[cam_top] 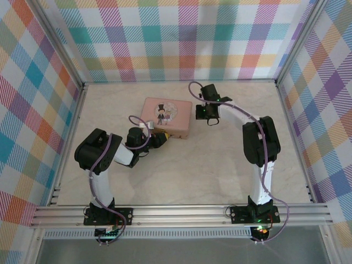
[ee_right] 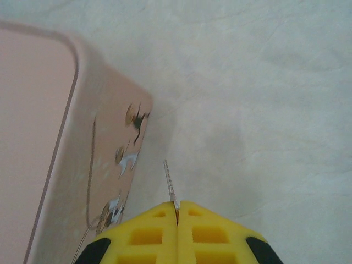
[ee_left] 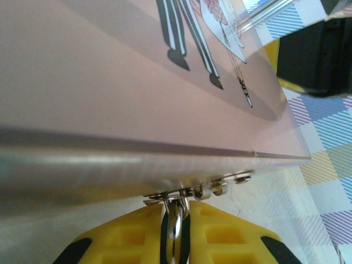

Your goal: Unlock the padlock with the key

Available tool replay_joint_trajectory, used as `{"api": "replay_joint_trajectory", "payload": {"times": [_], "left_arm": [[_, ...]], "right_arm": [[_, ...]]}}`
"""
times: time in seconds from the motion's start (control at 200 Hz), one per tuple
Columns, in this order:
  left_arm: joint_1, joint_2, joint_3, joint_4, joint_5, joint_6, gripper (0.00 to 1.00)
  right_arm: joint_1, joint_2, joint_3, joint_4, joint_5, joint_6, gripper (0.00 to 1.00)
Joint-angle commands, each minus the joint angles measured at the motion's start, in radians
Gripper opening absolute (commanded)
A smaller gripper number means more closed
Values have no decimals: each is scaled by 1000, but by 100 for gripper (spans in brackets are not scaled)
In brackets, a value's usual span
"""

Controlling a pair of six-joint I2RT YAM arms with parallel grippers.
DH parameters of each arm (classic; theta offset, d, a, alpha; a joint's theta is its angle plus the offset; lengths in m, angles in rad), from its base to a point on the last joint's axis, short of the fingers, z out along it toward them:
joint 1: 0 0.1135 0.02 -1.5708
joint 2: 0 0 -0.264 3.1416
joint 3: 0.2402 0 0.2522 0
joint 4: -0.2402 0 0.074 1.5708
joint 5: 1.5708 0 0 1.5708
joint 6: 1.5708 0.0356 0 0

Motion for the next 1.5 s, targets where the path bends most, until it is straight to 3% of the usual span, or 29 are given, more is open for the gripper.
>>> {"api": "replay_joint_trajectory", "payload": {"times": [0.0,0.32,0.934,1.174,1.494], "left_arm": [[-26,-16,2,-131,45,25,16],[-53,-14,8,-153,41,30,21],[-53,1,40,-178,39,31,18],[-47,-8,52,-156,30,-2,17],[-44,-44,122,-261,92,-110,13]], "right_arm": [[-5,46,81,-12,4,-17,0],[0,198,327,-73,-90,-42,0],[12,341,531,-113,-334,-190,0],[8,285,449,-102,-281,-196,0],[-50,56,140,12,-243,-134,0]]}}
